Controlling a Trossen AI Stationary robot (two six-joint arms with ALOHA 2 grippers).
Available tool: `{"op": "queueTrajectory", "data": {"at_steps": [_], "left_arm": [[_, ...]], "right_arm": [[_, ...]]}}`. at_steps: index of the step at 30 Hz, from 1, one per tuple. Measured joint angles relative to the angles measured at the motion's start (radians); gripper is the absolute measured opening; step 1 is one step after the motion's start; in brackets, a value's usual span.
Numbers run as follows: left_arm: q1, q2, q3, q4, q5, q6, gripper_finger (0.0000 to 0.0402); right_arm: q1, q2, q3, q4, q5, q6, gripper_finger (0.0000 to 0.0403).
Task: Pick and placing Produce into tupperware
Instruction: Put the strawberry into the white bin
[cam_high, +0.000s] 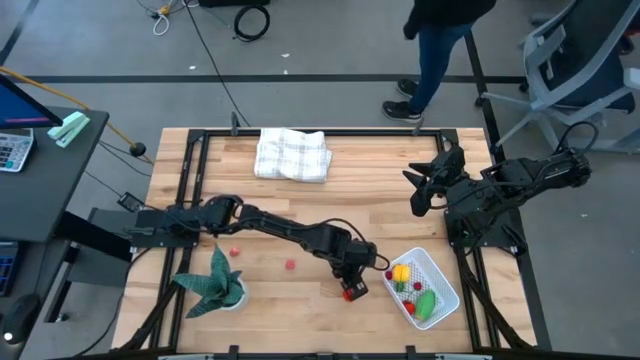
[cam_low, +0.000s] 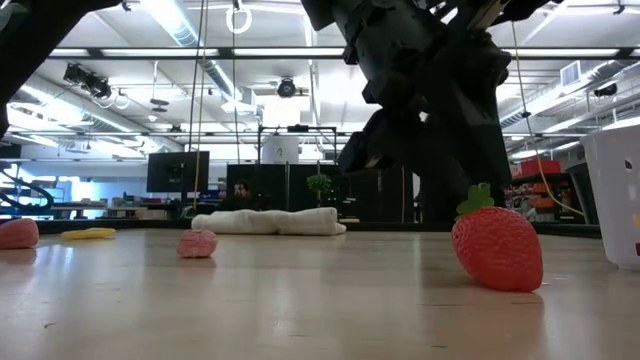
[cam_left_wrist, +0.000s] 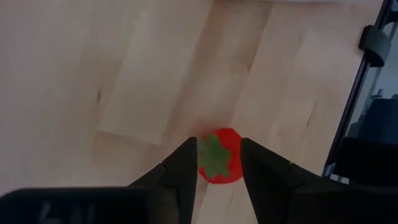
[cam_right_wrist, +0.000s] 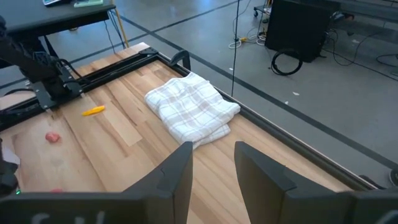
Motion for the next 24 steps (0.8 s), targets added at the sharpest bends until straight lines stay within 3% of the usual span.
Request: {"op": "queueTrajectory", "data": {"at_steps": [8,14,24], "left_arm": [[0.001,0.000,0.000,0.002,-0.010,0.012,0.0095],[-0.002,0.000,0.000,0.030,-0.029,0.059,0.0014],[-0.001,0.000,0.000,0.030,-0.029,0.073,0.0005]], "right_arm": [[0.000,0.000,0.000,0.000,0.000,0.002,0.0128],[0.000,0.000,0.000,0.000,0.000,0.009,0.0128],[0.000,0.000,0.000,0.000,0.000,0.010,0.0128]]}}
